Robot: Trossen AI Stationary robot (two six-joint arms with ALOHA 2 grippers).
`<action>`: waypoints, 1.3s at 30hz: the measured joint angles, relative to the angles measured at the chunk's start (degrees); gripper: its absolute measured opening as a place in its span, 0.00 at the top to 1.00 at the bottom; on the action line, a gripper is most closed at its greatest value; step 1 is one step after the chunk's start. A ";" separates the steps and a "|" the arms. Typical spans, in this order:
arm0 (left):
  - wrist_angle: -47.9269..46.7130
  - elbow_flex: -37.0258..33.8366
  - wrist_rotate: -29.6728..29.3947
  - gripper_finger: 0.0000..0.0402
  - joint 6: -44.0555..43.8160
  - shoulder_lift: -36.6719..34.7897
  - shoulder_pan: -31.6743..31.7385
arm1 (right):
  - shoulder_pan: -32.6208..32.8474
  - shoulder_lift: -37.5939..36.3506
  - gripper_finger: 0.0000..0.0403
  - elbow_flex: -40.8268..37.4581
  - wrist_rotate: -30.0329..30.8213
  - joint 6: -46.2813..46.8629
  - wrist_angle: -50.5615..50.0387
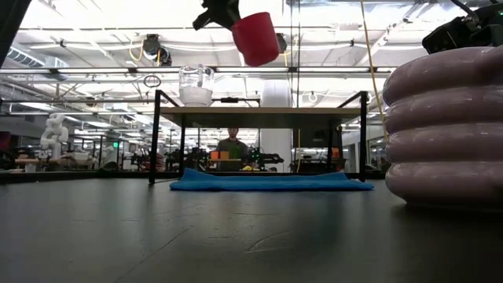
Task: Stack small to large cups/mugs on shelf
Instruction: Put the red mug on the shelf
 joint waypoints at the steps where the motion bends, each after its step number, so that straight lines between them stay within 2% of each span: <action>1: -0.14 0.08 -0.54 0.99 0.35 -0.02 -0.35 | 0.01 0.00 1.00 0.01 0.00 0.00 0.00; 14: -2.35 0.11 -8.65 0.99 1.88 0.31 -3.12 | 0.00 0.00 1.00 0.00 0.00 0.13 -0.22; 24: -2.87 0.08 -2.55 0.99 -2.71 5.54 -1.82 | 0.01 0.31 1.00 0.01 0.01 1.03 -0.12; 39: -9.53 0.06 -2.39 0.99 -3.45 6.08 -2.73 | 0.01 1.09 1.00 0.01 0.00 0.17 0.02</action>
